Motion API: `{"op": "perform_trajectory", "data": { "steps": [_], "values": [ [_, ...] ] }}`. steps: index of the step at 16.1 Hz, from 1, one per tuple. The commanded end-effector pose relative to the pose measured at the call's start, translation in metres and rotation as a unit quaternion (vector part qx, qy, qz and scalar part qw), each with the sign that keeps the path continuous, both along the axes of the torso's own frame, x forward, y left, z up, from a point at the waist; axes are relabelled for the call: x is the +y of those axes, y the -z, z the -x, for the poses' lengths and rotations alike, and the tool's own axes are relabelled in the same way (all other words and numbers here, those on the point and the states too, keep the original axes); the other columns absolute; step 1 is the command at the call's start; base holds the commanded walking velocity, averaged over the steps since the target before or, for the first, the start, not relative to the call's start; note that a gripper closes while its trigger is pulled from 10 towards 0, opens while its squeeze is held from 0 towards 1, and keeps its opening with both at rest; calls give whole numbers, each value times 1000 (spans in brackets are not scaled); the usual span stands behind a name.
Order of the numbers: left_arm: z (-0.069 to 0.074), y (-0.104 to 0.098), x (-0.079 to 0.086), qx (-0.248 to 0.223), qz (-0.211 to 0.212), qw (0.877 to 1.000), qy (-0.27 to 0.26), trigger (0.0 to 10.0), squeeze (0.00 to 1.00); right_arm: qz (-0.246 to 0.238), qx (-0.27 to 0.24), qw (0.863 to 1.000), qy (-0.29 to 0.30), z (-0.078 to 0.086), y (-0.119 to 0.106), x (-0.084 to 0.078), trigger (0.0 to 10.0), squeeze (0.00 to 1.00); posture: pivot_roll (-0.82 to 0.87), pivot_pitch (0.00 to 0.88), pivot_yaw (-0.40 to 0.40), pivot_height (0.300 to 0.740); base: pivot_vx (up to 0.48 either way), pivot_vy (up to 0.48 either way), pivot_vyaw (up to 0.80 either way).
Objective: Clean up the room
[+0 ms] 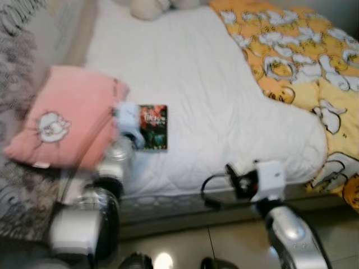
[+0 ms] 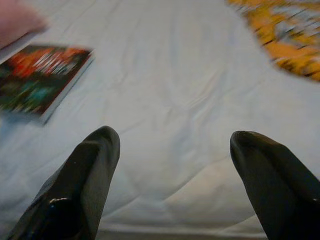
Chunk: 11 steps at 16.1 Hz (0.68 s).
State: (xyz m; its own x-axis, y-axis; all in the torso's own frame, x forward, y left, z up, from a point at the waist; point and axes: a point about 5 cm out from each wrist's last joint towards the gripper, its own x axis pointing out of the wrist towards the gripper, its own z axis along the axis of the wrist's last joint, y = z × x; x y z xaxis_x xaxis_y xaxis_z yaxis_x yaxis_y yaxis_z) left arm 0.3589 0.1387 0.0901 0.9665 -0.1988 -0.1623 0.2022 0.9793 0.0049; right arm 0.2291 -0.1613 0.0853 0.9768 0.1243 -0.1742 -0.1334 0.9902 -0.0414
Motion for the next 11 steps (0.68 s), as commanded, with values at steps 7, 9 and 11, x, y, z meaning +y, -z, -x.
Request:
{"op": "perform_trajectory", "data": {
  "steps": [7,9,11],
  "values": [
    [54,23,19,-45,20,997,-55,10000,1000,-52,2,990,130,-25,16,-39,10000,1000,66,0,-35,740,0,-69,0],
    [54,18,13,-52,16,998,-39,10000,1000,-17,0,992,122,-26,25,-44,10000,1000,63,0,-32,740,0,-480,0],
    [45,11,8,-58,18,998,-36,10000,1000,-11,-5,993,115,-33,26,-40,10000,1000,53,0,-18,740,0,-480,0]
  ]
}}
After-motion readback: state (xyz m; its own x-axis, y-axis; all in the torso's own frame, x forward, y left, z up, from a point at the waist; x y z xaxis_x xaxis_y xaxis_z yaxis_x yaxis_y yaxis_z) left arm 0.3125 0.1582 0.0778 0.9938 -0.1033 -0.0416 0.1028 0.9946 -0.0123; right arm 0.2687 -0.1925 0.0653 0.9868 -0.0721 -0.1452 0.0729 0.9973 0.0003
